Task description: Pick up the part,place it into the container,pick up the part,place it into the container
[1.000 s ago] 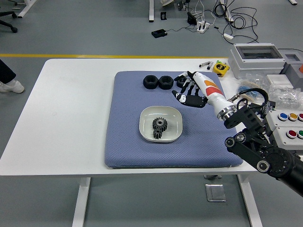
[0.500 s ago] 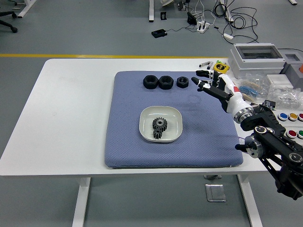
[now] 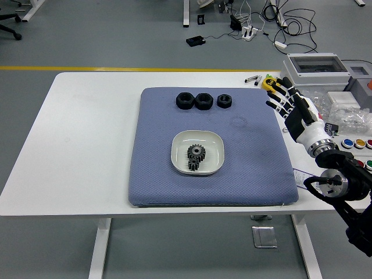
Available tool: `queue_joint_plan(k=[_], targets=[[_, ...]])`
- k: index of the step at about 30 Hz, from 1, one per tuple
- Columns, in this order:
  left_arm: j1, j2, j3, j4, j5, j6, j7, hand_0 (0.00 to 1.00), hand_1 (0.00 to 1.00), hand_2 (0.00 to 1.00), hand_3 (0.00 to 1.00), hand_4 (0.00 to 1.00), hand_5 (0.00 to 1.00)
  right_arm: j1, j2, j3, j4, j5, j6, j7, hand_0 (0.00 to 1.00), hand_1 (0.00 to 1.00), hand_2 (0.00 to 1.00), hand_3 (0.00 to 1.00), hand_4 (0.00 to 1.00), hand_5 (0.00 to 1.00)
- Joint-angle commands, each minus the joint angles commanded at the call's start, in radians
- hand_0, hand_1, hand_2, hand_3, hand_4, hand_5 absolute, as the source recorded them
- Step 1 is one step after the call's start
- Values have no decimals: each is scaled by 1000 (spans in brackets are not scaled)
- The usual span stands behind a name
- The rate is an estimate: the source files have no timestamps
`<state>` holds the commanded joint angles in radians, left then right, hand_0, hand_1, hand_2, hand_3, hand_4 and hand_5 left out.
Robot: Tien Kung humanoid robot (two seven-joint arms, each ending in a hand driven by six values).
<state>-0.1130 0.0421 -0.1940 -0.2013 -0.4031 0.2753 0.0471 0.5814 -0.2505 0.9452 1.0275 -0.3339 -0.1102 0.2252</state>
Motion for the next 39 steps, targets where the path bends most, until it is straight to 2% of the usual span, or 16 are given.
queue_joint_plan(k=[3, 4, 5, 9, 10, 15, 16, 23, 27, 28, 33, 34, 39], targets=[[-4, -2, 1, 0, -4, -1, -5, 583, 618, 765, 677, 675, 624, -20, -10, 27, 24, 37, 30, 1, 840, 813, 835, 829, 998, 709], [-5, -3, 0, 0, -3, -1, -6, 575, 617, 764, 674, 673, 623, -29, -14, 36, 36, 41, 37, 1, 840, 813, 833, 844, 998, 759], [-6, -3, -2, -1, -2, 0, -7, 575, 617, 764, 674, 673, 623, -41, -17, 46, 49, 45, 44, 1, 840, 813, 833, 844, 998, 759], [-3, -7, -8, -3, -5, 2, -8, 575, 617, 764, 674, 673, 623, -85, -18, 76, 95, 42, 56, 2, 840, 813, 833, 844, 998, 759], [-2, -8, -8, -2, -5, 2, -9, 576, 617, 759, 672, 674, 628, -95, -17, 81, 105, 41, 59, 2, 840, 812, 837, 849, 998, 799], [6, -10, -20, -1, 14, 4, -3, 576, 617, 759, 672, 674, 628, -145, -8, 101, 158, 30, 76, 3, 840, 812, 837, 849, 998, 799], [7, -10, -22, -1, 19, 5, -2, 576, 614, 757, 670, 671, 627, -151, -6, 105, 165, 27, 79, 3, 842, 811, 842, 858, 998, 826], [13, -9, -33, -1, 32, 6, 1, 570, 616, 757, 667, 672, 629, -184, 7, 124, 183, 24, 88, 8, 855, 814, 849, 869, 998, 852], [15, -8, -32, -1, 33, 5, -1, 570, 616, 757, 667, 672, 629, -196, 12, 142, 182, -30, 87, -1, 855, 814, 849, 869, 998, 852], [16, -8, -30, -2, 31, 4, -2, 565, 616, 756, 665, 668, 626, -200, 14, 148, 182, -54, 87, -6, 902, 830, 864, 880, 998, 895], [20, -7, -27, -2, 30, 1, -4, 565, 616, 756, 665, 668, 626, -207, 19, 164, 186, -143, 92, -33, 902, 830, 864, 880, 998, 895], [20, -8, -29, -2, 31, 2, -3, 565, 614, 755, 662, 660, 618, -208, 19, 165, 188, -167, 92, -39, 974, 874, 904, 907, 998, 984], [18, -11, -30, -2, 32, 4, -2, 565, 614, 755, 662, 660, 618, -213, 20, 180, 191, -279, 97, -64, 974, 874, 904, 907, 998, 984]])
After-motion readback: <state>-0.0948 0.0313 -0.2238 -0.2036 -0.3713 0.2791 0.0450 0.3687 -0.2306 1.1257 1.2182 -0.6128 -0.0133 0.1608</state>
